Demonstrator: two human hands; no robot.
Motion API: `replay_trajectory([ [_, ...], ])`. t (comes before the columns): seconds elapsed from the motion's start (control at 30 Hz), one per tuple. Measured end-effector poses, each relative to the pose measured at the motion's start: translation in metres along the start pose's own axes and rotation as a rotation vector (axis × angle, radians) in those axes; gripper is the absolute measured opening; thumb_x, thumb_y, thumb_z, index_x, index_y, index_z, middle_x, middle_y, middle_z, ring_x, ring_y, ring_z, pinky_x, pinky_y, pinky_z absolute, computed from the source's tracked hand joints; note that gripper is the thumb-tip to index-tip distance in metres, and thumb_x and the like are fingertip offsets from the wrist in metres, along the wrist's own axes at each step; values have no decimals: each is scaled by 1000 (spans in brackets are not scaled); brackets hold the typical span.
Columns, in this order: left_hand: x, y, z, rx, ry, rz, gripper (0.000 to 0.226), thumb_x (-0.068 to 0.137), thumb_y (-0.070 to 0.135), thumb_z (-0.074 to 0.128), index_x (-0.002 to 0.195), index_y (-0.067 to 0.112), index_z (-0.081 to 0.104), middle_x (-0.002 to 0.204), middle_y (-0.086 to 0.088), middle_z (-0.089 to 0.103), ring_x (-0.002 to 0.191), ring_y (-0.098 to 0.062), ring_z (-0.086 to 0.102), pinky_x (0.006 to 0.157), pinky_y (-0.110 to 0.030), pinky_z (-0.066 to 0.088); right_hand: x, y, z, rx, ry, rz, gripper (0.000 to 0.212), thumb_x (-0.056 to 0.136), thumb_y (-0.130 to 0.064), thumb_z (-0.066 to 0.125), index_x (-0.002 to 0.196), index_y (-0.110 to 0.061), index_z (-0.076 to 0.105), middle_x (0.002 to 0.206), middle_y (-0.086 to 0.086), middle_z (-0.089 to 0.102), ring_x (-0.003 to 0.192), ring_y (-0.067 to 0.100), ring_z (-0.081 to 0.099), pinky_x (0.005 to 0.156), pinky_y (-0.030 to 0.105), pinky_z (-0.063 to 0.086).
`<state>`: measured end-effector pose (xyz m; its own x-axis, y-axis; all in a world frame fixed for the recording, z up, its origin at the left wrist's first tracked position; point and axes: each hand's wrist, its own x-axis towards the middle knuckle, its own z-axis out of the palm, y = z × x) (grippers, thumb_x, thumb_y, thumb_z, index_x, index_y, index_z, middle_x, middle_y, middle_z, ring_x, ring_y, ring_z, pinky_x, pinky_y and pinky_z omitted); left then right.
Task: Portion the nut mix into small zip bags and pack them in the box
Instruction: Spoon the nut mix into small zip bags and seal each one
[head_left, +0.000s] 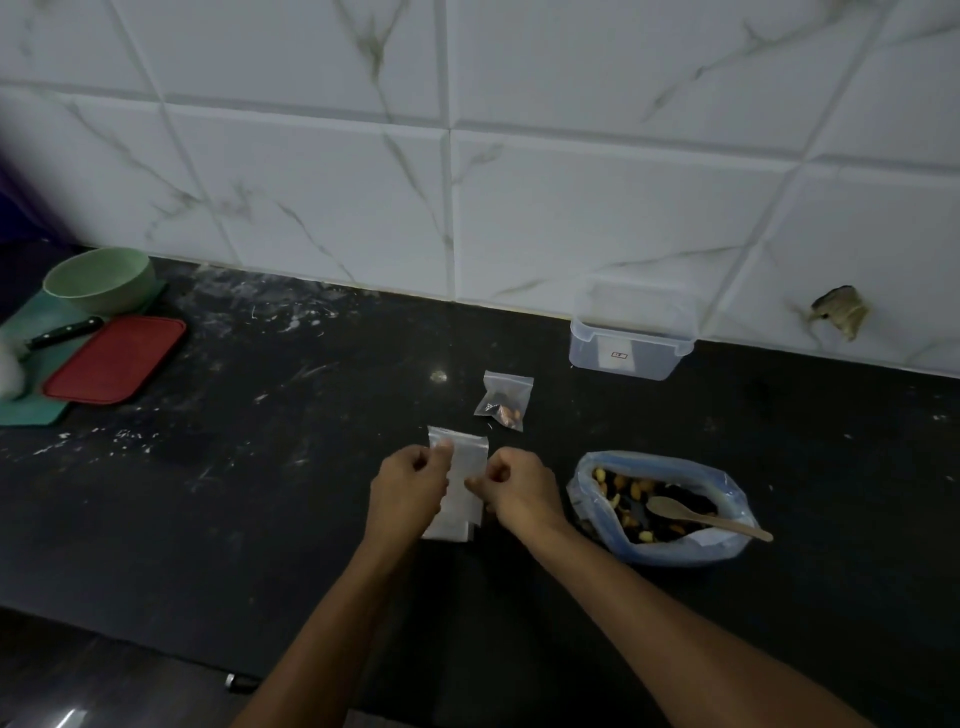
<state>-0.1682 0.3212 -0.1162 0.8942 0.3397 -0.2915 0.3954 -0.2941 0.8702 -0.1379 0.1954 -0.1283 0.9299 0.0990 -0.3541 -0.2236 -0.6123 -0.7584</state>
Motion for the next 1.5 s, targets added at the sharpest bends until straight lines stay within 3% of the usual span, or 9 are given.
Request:
replay_trajectory([
  [0.27, -15, 60, 26, -362, -217, -85, 22, 98, 23, 54, 86, 8, 65, 76, -6, 64, 75, -18, 63, 66, -30, 54, -37, 10, -54, -267, 348, -420, 21, 89, -19, 66, 80, -25, 48, 83, -8, 51, 71, 2, 45, 60, 14, 35],
  [0.47, -25, 84, 59, -140, -268, 86, 19, 93, 13, 56, 76, 8, 61, 84, -16, 65, 79, -22, 66, 73, -41, 57, -60, 28, -95, -70, 310, -258, 15, 87, -36, 65, 81, -25, 56, 80, -8, 58, 74, 5, 58, 63, 18, 46],
  [0.63, -35, 97, 83, 133, -368, 323, 19, 92, 18, 60, 75, 13, 66, 76, -4, 68, 66, -9, 62, 64, -25, 51, -73, 33, -132, 159, 373, -145, 35, 94, -44, 52, 76, -16, 60, 67, -2, 60, 65, 7, 59, 62, 22, 47],
  [0.77, -44, 105, 101, 191, -444, 396, 20, 92, 22, 61, 74, 16, 66, 75, -1, 69, 70, -9, 64, 69, -28, 53, -74, 33, -154, 59, 313, -29, 34, 94, -48, 51, 81, -19, 64, 75, 0, 68, 68, 8, 65, 61, 22, 49],
  [0.93, -51, 111, 114, 253, -489, 425, 17, 89, 17, 62, 72, 14, 65, 71, 1, 66, 65, -6, 60, 63, -23, 49, -76, 43, -171, -87, 327, -9, 21, 93, -26, 56, 81, -13, 66, 76, 4, 69, 67, 15, 68, 69, 37, 59],
  [1.23, -43, 106, 121, 482, -315, 472, 15, 84, 25, 63, 71, 17, 64, 68, 0, 68, 58, -10, 59, 65, -39, 57, -79, 47, -187, -451, 342, -10, 23, 88, -28, 60, 67, -20, 56, 62, -1, 55, 58, 13, 55, 59, 32, 50],
  [1.33, -43, 105, 121, 455, -372, 519, 13, 90, 27, 63, 78, 22, 62, 76, 4, 67, 69, -7, 63, 68, -30, 56, -77, 46, -191, -423, 326, -13, 26, 87, -27, 61, 63, -21, 53, 59, -1, 51, 54, 11, 49, 55, 30, 45],
  [1.4, -42, 104, 121, 354, -468, 538, 9, 90, 32, 65, 97, 26, 61, 96, 8, 66, 90, -5, 63, 78, -23, 54, -75, 46, -194, -386, 331, -23, 25, 86, -26, 62, 62, -21, 54, 58, -1, 52, 54, 11, 51, 57, 33, 49],
  [1.5, -39, 95, 122, 299, -653, 573, 76, 81, 42, 75, 146, 32, 35, 142, 13, 46, 130, -3, 44, 95, -14, 40, -73, 44, -199, -363, 317, -19, 21, 85, -25, 62, 65, -22, 56, 62, 0, 59, 59, 14, 59, 61, 33, 52],
])
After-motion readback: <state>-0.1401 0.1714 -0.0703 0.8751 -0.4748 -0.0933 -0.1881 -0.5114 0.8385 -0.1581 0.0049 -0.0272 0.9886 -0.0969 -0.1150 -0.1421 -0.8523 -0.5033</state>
